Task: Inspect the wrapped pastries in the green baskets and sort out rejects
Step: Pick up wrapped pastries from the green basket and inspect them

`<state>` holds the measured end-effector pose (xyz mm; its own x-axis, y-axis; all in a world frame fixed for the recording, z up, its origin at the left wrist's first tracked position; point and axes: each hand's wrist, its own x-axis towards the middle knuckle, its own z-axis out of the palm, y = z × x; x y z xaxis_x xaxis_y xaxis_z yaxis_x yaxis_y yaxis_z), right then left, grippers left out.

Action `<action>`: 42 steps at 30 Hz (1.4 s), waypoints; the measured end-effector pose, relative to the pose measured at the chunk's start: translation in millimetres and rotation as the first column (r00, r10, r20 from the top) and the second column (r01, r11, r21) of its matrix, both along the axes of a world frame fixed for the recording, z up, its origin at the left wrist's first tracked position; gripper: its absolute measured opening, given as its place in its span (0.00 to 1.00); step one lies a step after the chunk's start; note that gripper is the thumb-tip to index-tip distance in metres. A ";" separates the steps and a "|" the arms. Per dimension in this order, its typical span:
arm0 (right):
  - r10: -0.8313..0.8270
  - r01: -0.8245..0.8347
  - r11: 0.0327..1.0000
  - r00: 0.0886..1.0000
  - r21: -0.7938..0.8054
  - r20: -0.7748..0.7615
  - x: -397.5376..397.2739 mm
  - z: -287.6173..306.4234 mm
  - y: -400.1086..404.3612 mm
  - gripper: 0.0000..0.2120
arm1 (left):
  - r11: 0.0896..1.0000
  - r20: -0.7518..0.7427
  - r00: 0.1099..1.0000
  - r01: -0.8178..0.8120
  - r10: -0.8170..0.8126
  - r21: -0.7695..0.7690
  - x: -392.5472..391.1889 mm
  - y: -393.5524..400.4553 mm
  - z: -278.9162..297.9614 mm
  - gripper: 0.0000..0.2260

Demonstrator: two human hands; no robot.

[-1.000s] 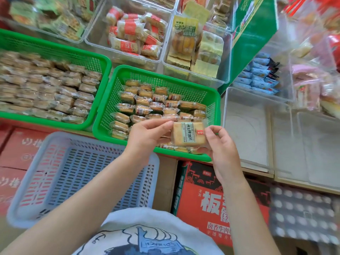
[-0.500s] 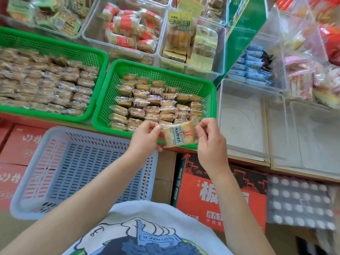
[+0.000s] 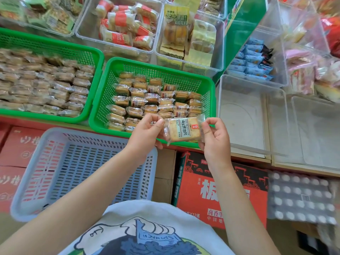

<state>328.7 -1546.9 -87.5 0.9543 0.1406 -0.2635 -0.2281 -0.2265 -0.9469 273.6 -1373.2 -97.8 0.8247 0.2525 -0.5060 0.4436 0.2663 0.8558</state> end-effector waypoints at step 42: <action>0.175 -0.123 0.926 0.977 -0.358 0.118 163.2 -76.6 27.4 0.16 | 0.235 -0.281 0.887 0.381 -0.367 0.894 47.3 39.8 -134.5 0.14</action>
<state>491.9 -1519.5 -164.2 0.9608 0.2092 -0.1818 -0.0323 -0.5669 -0.8232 321.0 -1333.4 -232.3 0.9601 0.2119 -0.1823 0.2703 -0.8704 0.4115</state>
